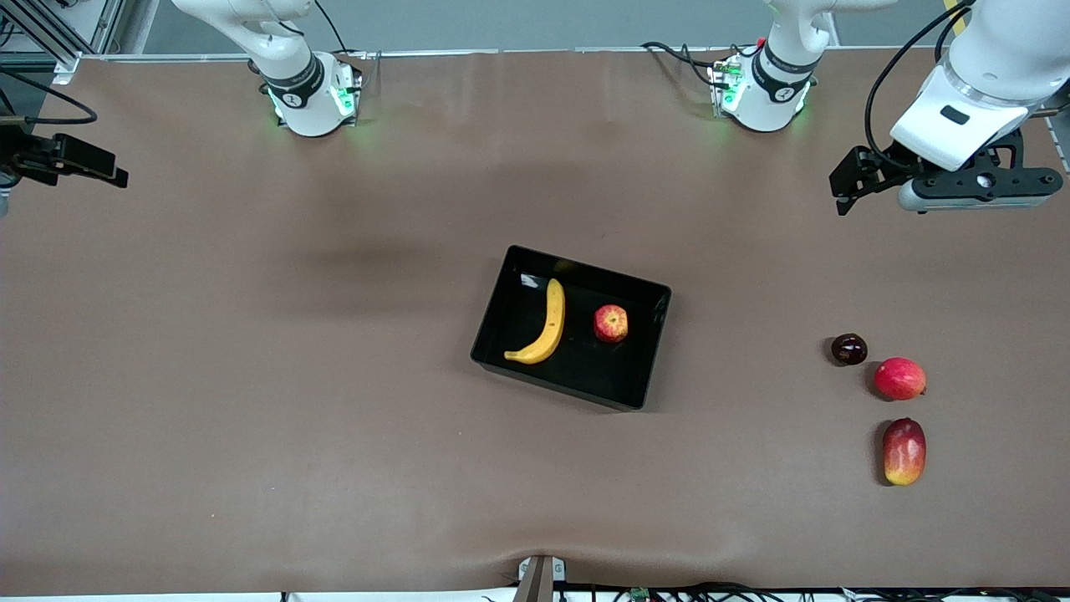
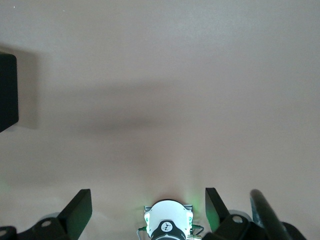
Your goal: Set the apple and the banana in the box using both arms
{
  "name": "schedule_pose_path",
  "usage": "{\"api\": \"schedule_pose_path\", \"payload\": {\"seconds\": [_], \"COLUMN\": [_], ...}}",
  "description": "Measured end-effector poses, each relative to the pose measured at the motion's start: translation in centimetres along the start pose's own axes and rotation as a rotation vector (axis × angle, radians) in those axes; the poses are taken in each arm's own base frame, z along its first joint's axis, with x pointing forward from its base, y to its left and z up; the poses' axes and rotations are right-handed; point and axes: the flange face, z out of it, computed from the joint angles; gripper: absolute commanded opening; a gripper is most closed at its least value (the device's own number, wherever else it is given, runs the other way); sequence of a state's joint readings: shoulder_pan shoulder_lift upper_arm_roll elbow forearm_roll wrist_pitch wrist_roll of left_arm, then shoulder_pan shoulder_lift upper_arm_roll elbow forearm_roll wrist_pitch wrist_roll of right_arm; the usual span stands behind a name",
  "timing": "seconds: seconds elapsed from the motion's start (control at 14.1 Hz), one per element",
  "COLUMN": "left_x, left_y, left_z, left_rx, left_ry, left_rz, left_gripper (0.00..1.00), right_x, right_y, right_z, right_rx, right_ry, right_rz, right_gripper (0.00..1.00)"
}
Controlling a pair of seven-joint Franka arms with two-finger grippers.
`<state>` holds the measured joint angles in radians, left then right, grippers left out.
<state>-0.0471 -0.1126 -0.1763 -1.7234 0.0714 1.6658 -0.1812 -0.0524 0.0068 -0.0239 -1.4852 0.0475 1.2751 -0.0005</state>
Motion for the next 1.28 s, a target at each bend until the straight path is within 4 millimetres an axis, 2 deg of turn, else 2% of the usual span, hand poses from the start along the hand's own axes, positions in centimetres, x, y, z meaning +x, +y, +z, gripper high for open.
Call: {"api": "schedule_pose_path", "payload": {"seconds": [0.43,0.85,1.28], "left_x": [0.3,0.2,0.2], "left_y": [-2.5,-3.6,-3.6], "left_z": [0.3,-1.0,-1.4], "left_rx": [-0.039,-0.04,-0.041], "left_ry": [-0.012,-0.01,-0.004], "left_rz": [-0.013,-0.013,-0.014], "left_gripper": [1.0,1.0,1.0], "right_x": [0.0,0.0,0.0], "right_y": [0.0,0.0,0.0], "right_z": [0.0,0.1,0.3], "right_rx": [0.0,0.0,0.001], "right_ry": [-0.003,-0.005,-0.008], "right_rz": [0.0,0.0,-0.001], "right_gripper": [1.0,1.0,1.0]}}
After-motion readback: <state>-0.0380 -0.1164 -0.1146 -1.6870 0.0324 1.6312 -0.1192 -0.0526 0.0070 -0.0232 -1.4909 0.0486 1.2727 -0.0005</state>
